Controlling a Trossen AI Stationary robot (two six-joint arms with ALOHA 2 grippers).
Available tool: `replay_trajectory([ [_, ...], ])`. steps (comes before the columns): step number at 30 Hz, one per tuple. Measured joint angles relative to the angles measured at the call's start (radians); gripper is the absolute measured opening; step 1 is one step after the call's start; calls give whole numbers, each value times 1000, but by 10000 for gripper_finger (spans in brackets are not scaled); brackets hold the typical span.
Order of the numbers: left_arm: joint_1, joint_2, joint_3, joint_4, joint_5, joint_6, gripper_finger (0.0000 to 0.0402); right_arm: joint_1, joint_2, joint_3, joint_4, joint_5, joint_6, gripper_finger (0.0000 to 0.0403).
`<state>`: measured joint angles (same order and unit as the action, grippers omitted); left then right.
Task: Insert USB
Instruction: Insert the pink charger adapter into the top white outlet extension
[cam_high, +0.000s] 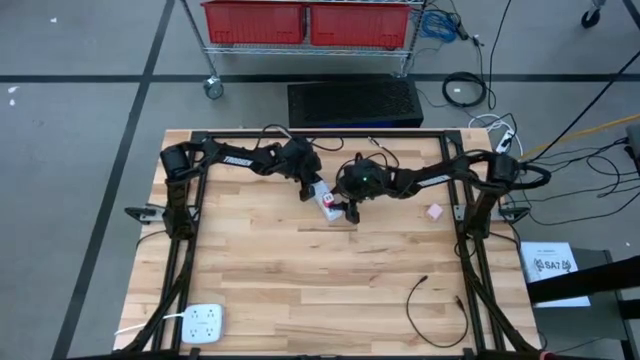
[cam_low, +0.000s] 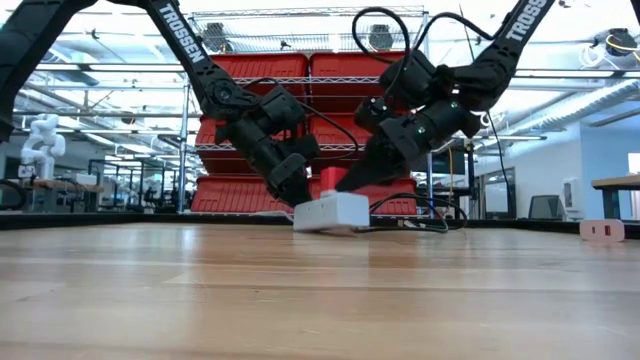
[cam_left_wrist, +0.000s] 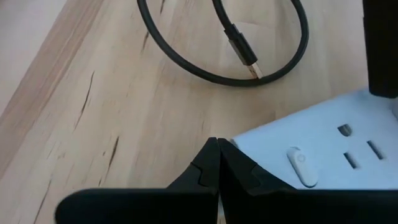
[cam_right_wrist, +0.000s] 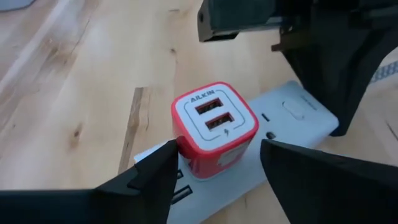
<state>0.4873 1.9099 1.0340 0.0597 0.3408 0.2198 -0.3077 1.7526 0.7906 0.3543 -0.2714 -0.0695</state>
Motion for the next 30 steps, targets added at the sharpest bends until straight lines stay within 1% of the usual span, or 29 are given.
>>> replay_trajectory([
  [8, -1, 0, 0, 2, 3, 4, 2, 0, -4, 3, -15, -7, 9, 257],
  [30, 0, 0, 0, 2, 1, 4, 2, 1, -3, 3, -26, -11, 4, 288],
])
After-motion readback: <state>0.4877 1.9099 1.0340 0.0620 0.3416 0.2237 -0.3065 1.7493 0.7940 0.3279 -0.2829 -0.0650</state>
